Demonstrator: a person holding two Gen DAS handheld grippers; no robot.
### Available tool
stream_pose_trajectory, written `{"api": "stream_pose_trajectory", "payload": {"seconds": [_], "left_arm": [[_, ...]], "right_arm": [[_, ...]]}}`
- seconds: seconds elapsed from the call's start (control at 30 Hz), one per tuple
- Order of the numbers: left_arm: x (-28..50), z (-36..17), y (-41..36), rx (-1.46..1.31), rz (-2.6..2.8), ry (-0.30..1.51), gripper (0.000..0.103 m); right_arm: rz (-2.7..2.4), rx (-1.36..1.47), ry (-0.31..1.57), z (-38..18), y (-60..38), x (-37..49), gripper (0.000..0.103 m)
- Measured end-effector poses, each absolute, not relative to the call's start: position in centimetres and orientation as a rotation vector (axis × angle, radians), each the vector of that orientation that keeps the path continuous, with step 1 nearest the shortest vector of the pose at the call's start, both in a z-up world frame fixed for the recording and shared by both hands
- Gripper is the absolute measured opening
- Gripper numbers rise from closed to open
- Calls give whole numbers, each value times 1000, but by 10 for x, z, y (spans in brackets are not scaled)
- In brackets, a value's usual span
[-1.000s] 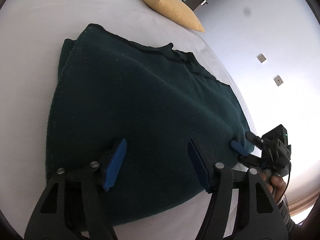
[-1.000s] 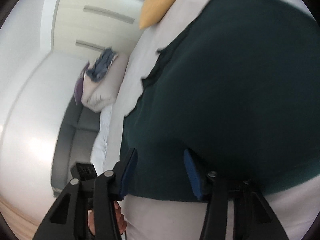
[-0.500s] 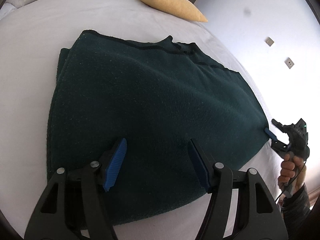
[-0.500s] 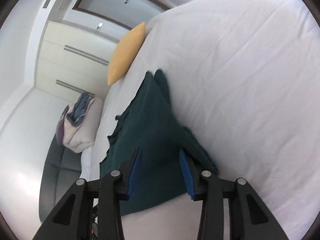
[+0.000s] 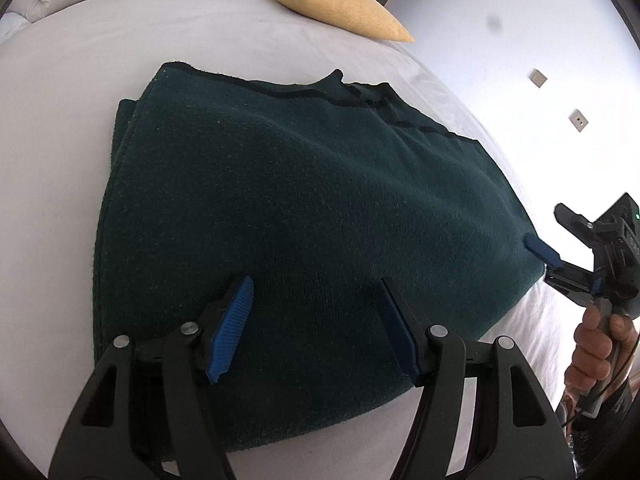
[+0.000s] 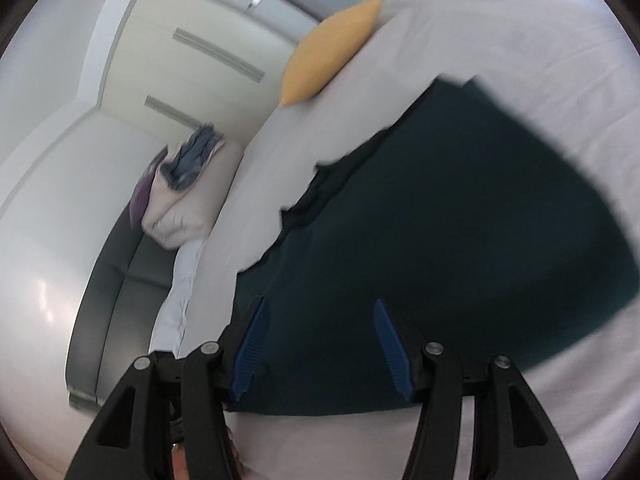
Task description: Fold small clothes
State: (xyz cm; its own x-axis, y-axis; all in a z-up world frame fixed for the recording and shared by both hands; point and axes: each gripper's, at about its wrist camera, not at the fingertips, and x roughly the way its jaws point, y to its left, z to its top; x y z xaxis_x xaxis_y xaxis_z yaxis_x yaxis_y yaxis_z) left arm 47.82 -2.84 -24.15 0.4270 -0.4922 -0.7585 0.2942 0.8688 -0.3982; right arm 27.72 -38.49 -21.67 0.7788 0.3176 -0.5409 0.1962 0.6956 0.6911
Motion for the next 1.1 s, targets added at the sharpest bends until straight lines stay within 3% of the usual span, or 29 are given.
{"api": "stream_pose_trajectory", "payload": {"seconds": [0.17, 0.57, 0.77, 1.1], "left_arm": [[478, -241, -23, -232, -511, 1017, 63], [448, -238, 37, -397, -497, 982, 63], [424, -233, 92, -569, -427, 955, 63], [371, -257, 118, -1017, -428, 960, 71]], "right_arm": [[79, 807, 772, -237, -377, 298, 60], [-43, 890, 683, -238, -439, 253, 59], [-124, 951, 613, -228, -460, 229, 68], [42, 926, 650, -217, -406, 256, 68]]}}
